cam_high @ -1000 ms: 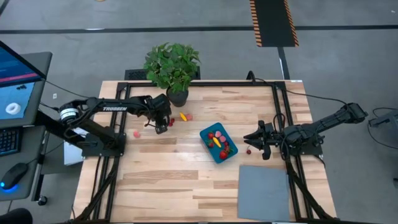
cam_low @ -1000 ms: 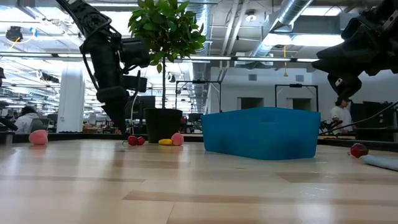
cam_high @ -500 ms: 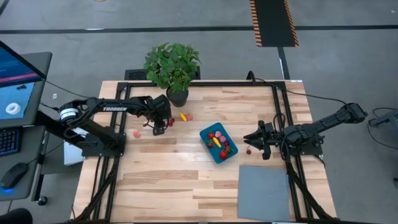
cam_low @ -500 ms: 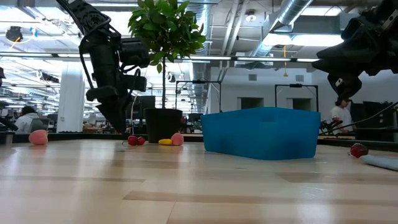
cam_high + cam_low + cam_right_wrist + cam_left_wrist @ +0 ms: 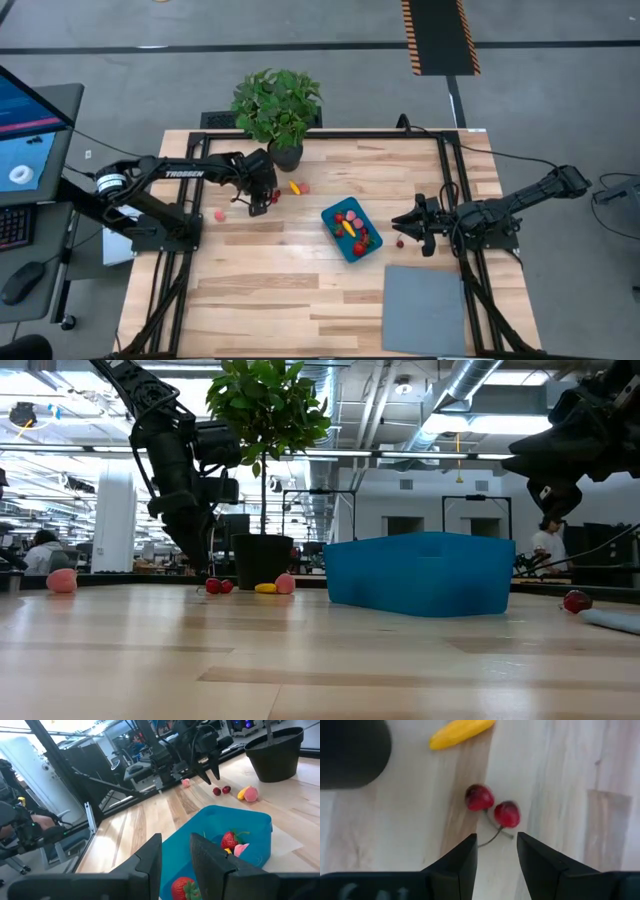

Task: Pick and placing Produce into tupperware
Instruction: Put the bottom cherry into the blue bin

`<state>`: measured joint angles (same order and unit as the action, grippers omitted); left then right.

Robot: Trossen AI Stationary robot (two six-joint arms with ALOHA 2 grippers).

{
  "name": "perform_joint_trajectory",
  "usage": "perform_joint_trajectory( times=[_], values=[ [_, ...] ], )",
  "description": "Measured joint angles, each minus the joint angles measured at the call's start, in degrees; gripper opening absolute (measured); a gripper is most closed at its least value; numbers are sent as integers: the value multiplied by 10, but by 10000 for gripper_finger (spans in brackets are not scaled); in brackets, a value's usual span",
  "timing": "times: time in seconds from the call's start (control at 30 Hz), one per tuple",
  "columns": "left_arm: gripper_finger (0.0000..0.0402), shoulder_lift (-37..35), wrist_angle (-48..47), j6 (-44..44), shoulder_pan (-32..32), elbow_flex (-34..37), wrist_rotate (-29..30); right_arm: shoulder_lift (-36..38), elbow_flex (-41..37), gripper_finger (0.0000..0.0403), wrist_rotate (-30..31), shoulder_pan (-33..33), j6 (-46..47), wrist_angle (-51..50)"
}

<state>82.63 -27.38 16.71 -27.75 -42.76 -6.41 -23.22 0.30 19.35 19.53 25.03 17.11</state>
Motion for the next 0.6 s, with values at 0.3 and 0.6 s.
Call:
perform_joint_trajectory(
  times=[0.3, 0.6],
  values=[
    [110, 21, -8, -16, -2, 1, -14, 0, 0, 123, 2, 0, 0, 0],
    [120, 104, -13, -5, -4, -31, -26, 0, 0, 123, 2, 6, 5, 0]
  ],
)
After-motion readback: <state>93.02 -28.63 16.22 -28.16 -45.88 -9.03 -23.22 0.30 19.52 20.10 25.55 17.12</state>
